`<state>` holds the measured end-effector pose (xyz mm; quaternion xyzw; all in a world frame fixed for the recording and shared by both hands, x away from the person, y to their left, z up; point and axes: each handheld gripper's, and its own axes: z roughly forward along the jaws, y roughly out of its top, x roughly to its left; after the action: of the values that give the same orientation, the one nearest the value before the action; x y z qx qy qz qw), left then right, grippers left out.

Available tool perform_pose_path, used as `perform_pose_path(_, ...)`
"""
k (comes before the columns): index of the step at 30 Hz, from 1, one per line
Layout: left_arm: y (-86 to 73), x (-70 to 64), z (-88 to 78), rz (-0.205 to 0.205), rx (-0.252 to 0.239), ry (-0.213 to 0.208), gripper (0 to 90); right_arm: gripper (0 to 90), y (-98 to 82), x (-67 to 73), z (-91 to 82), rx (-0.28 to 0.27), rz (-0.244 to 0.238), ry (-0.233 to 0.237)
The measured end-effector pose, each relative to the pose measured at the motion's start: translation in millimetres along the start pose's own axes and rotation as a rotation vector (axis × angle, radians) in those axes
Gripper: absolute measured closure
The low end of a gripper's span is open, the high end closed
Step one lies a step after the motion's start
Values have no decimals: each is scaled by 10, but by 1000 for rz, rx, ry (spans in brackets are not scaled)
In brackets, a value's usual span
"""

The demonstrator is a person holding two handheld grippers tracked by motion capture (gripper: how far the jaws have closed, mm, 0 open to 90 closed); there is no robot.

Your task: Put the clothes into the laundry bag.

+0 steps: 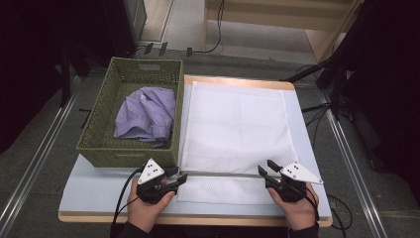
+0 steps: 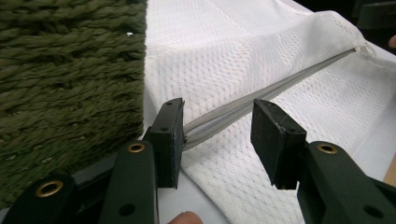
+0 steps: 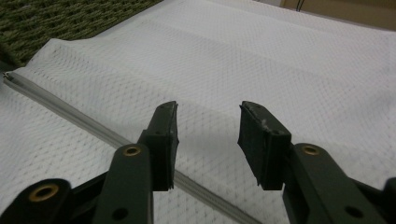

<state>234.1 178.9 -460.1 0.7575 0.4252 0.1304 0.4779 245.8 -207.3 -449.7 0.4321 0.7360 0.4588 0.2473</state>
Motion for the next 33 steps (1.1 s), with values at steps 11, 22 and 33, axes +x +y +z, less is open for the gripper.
perform_pose_path(11,-22,-117,87,32,24,-37,684,537,76,115,288,101,-50,130)
perform_pose_path(22,-43,-267,225,84,100,-81,900,591,53,162,468,171,-88,158)
perform_pose_path(33,-62,-261,340,84,211,-62,900,719,-23,232,679,250,-128,165)
